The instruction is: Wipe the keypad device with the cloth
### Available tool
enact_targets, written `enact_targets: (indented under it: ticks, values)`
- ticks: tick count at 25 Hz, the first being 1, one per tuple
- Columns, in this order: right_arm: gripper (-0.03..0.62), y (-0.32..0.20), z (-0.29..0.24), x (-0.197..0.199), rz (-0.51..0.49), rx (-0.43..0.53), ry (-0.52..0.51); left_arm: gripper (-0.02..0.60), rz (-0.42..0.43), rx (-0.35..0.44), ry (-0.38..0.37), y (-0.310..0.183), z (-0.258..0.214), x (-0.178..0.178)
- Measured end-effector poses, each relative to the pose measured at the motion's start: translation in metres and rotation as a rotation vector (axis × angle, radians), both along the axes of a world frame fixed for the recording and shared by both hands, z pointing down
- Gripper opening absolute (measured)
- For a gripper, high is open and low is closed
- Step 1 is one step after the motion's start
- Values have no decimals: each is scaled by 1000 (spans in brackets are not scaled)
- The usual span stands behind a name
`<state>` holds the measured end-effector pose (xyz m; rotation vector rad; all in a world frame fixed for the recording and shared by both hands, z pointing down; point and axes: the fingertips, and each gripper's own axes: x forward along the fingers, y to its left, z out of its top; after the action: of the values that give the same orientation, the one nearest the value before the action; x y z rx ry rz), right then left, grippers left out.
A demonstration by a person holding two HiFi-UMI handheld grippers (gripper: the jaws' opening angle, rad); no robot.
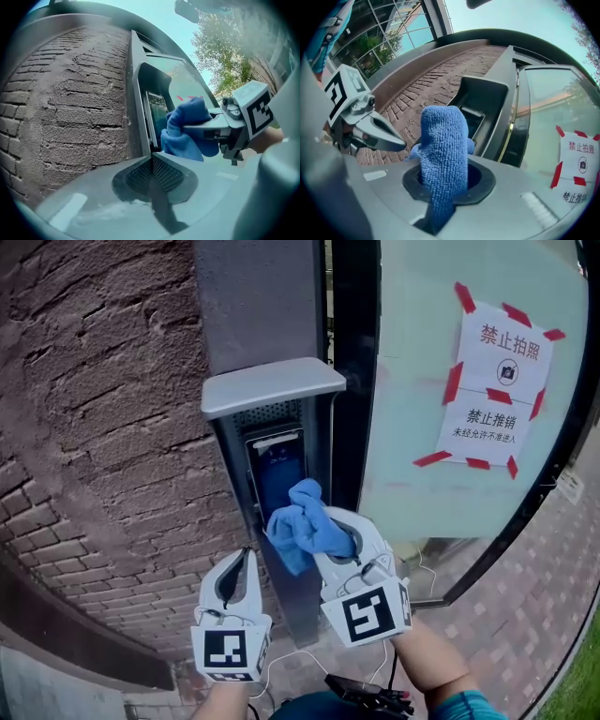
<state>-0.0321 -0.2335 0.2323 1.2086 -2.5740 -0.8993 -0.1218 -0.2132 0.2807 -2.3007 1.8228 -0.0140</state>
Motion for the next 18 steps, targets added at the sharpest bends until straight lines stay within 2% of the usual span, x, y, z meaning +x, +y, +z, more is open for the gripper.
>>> enact_targets:
  ticks: [3, 6, 11, 18]
  values:
    - [44, 6, -44, 6, -4, 109, -60, 6, -5, -2, 5, 1, -2, -1]
    - [44, 1, -72, 9, 19, 143, -100, 6, -7, -2, 13, 3, -7, -1]
    - [44, -7, -74, 2, 24, 149, -71, 6, -12, -3, 5, 6, -7, 0]
    - [44, -8, -30, -4, -2, 60, -53, 6, -32, -10, -15, 7, -12, -3]
